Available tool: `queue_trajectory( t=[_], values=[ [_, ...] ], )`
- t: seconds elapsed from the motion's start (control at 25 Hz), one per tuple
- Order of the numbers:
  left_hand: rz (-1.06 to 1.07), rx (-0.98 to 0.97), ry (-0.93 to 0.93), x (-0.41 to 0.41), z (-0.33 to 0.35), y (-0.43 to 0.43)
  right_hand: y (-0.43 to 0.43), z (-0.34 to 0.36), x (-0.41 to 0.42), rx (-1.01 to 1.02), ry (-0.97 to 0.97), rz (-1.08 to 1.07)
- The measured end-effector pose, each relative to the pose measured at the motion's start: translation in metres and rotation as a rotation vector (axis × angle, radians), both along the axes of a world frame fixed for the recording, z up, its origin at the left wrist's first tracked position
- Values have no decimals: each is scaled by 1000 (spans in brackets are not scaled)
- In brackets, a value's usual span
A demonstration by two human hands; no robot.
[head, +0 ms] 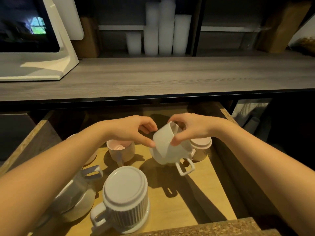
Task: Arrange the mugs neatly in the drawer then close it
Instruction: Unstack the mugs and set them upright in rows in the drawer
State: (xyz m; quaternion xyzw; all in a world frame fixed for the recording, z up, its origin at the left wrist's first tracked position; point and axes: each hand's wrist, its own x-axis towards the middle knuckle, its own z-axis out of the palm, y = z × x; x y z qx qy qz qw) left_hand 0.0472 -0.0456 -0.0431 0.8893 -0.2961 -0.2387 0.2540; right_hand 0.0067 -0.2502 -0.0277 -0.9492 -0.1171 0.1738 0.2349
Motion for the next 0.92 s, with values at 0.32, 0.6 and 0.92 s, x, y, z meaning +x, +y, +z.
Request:
queue_trajectory(
  t=[0.32,0.6,0.92],
  values=[
    [-259,278,71,-30,2,-30,12,6,-32,-455,148,-5],
    [-436,399,135,-43,3,-76,-12,-9,-54,-537,311,-71],
    [-531,532,173,-48,-8,-108,-25,-24,-65,-572,383,-94]
  ],
)
